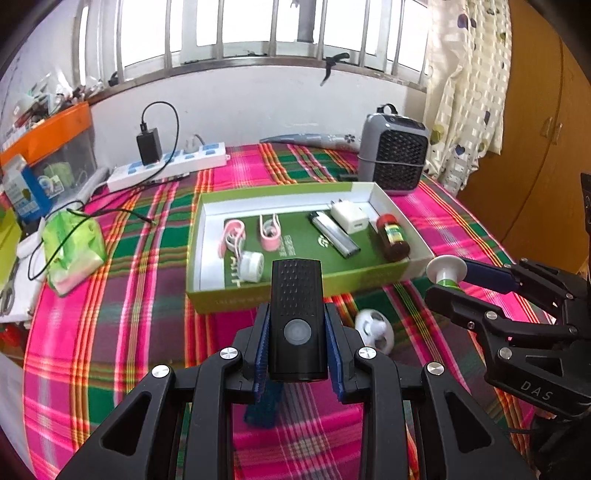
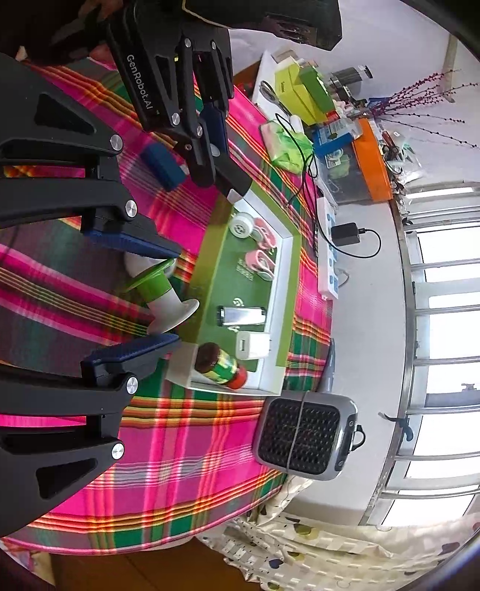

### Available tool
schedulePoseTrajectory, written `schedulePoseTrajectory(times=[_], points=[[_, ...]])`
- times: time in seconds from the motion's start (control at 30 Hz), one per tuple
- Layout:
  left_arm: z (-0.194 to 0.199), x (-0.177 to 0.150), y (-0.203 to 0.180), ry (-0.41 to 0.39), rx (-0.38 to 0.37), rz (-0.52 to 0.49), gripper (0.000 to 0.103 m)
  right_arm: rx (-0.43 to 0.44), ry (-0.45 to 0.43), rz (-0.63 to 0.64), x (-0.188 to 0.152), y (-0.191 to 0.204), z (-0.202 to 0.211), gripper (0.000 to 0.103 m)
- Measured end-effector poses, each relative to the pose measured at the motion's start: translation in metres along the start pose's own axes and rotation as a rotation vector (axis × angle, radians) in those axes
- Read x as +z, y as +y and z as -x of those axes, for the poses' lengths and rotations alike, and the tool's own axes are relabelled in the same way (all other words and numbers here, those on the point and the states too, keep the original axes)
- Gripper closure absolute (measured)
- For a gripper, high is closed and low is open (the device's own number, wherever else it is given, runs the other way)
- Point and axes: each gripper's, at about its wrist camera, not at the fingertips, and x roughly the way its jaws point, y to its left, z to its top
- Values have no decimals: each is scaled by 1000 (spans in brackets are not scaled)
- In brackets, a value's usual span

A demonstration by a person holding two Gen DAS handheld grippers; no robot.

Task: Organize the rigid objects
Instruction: 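Carry the black remote and green spool with both grippers over the box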

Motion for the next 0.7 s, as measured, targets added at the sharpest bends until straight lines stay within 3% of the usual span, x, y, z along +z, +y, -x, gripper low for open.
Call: schedulePoseTrajectory(times=[0.7], points=[[-38,32,13,17,-2,26,77,-12,40,-6,61,-16,-67,59]])
